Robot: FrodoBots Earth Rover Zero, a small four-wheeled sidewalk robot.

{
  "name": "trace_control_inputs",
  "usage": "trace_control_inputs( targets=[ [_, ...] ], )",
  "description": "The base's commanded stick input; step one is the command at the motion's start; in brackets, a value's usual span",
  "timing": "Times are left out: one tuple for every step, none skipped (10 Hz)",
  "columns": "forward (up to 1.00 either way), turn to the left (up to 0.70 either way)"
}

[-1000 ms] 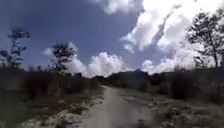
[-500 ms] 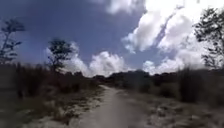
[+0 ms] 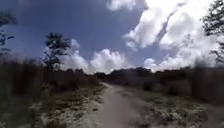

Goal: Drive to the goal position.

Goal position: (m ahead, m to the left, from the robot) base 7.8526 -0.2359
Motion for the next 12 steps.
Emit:
trace_control_inputs(
  targets=[
    [1.00, 0.32],
    [1.00, 0.22],
    [1.00, 0.00],
    [1.00, 0.00],
    [1.00, 0.00],
    [1.00, 0.00],
    [1.00, 0.00],
    [1.00, 0.00],
    [1.00, 0.00],
    [1.00, 0.00],
    [1.00, 0.00],
    [1.00, 0.00]
  ],
)
